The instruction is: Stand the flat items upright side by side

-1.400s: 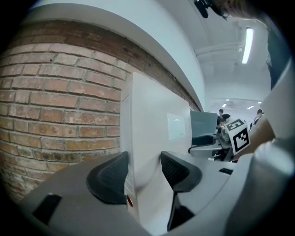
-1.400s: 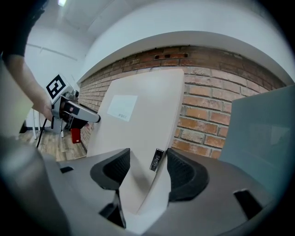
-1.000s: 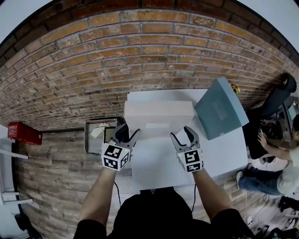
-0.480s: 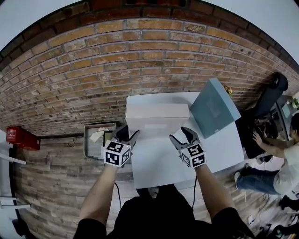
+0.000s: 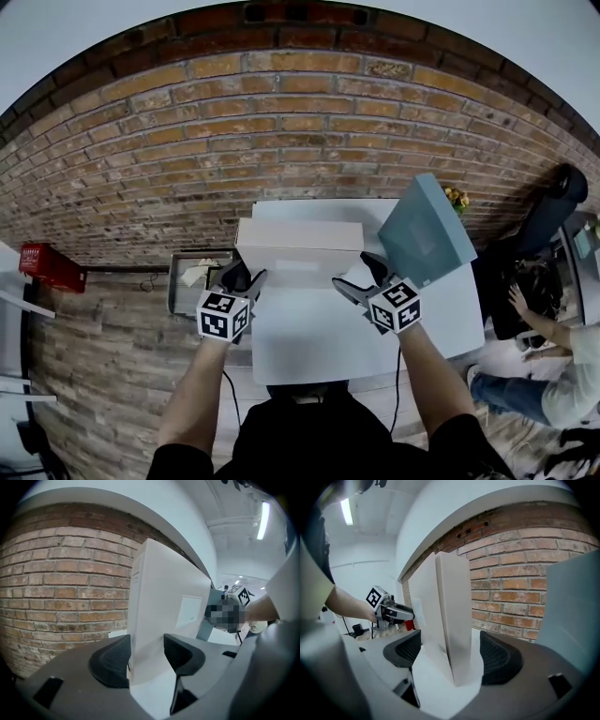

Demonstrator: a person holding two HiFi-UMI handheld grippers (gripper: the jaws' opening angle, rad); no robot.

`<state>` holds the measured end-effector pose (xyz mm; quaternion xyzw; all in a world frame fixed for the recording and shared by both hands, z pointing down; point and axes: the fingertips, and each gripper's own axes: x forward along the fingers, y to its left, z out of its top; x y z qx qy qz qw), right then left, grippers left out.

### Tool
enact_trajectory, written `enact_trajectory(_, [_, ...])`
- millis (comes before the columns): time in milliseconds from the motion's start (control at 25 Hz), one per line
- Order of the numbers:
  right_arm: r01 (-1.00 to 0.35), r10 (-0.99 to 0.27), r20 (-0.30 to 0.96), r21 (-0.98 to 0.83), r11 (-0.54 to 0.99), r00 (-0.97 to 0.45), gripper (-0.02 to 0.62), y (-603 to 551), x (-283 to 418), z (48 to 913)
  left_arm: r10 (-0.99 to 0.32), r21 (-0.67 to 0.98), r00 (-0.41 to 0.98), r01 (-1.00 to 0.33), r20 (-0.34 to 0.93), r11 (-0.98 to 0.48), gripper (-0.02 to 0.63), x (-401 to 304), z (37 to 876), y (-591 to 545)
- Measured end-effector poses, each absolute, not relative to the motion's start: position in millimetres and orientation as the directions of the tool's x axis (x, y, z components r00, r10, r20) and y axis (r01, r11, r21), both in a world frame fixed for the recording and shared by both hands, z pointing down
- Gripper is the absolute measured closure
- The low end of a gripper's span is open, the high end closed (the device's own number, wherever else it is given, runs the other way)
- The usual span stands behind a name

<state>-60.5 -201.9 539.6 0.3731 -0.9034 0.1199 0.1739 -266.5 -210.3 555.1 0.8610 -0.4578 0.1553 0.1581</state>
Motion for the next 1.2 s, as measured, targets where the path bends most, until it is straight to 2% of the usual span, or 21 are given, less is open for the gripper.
enact_trajectory(400, [-0.517,-0.456,0.306,-0.156,0.842,-0.835,0.181,-225,-70,508,-0.861,0.111,0.329,-0.944,0.388,-0.311,0.385,-275,531,-193])
enact_trajectory(600, [-0.415,-0.361,0.289,-0.151,0.897,-0.887,0.192,-220,-82,503,-0.881,0.088,0.276,-0.961,0.384,-0.262,0.385,-254,522,-171])
enact_trajectory(640, [-0.41,-0.359,0.292,-0.138,0.901,-0.887,0.206,-220,-83,503,-0.883,0.085,0.272,-0.962,0.382,-0.259,0.385,-248,521,-167])
enact_trajectory(720, [-0.403,-0.356,0.297,-0.116,0.908,-0.886,0.279,-218,-84,503,-0.884,0.081,0.271,-0.962,0.382,-0.26,0.385,-234,519,-158])
enact_trajectory(960, [-0.412,-0.383,0.296,-0.043,0.91,-0.875,0.302,-199,-81,501,-0.868,0.096,0.315,-0.949,0.384,-0.302,0.368,-199,520,-143])
enact_trajectory(1200, [-0.566,-0.536,0.271,-0.043,0.823,-0.8,0.313,-190,-52,500,-0.84,0.102,0.404,-0.913,0.363,-0.395,0.368,-177,511,-143])
